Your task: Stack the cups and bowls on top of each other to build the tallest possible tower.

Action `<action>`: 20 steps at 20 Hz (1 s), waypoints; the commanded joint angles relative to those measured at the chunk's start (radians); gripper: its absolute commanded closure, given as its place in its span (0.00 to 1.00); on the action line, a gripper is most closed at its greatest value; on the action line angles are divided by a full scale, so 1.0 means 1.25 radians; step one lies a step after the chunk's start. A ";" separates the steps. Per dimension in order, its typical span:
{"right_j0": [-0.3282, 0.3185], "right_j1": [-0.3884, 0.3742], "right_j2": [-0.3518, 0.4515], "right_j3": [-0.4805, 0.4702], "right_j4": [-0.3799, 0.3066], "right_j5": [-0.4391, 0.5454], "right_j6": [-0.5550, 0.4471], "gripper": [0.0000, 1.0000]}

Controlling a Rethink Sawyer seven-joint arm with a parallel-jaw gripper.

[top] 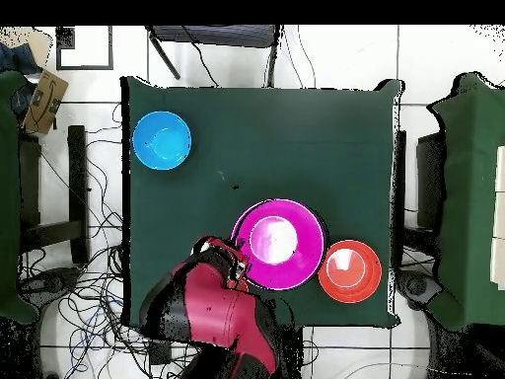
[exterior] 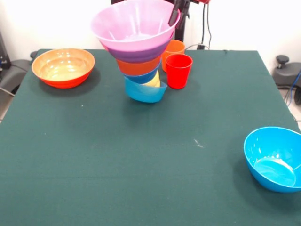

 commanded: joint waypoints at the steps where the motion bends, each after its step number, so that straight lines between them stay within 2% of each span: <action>1: 0.069 0.116 -0.040 0.072 0.056 -0.089 0.215 1.00; 6: 0.106 0.174 -0.099 0.023 0.082 -0.145 0.186 1.00; 8: 0.158 0.215 -0.164 -0.001 0.115 -0.162 0.180 1.00; 14: 0.220 0.306 -0.264 -0.046 0.183 -0.187 0.146 1.00; 18: 0.189 0.270 -0.231 -0.060 0.160 -0.125 0.110 1.00; 20: 0.190 0.260 -0.233 -0.065 0.159 -0.100 0.103 1.00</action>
